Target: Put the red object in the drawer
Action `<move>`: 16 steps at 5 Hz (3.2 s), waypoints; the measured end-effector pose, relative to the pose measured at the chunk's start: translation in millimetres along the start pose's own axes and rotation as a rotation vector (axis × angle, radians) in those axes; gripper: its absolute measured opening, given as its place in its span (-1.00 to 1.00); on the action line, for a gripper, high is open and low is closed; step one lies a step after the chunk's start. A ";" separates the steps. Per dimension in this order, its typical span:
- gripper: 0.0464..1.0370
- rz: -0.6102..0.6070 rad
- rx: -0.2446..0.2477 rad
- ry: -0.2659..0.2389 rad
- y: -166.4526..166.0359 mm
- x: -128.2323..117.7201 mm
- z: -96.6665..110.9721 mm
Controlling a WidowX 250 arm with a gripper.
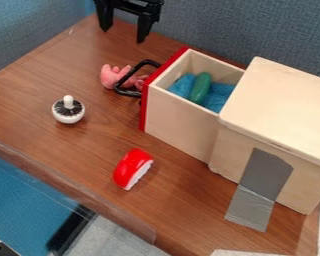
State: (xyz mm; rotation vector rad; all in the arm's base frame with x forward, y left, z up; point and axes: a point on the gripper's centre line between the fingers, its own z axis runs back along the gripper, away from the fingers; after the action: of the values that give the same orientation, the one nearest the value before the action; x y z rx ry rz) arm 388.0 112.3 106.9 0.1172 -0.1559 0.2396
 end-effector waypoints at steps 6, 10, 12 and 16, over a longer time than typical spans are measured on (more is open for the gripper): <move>0.93 -0.210 -0.103 0.146 -60.0 -148.7 -11.0; 0.81 -0.257 -0.101 0.240 -75.1 -184.2 -55.1; 0.01 -0.231 -0.113 0.233 -71.6 -178.4 -59.0; 0.01 -0.177 -0.295 0.030 -109.3 -116.1 44.7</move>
State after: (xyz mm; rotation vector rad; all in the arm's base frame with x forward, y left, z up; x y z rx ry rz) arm 297.1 -25.4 120.8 -0.1648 -0.1483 0.0399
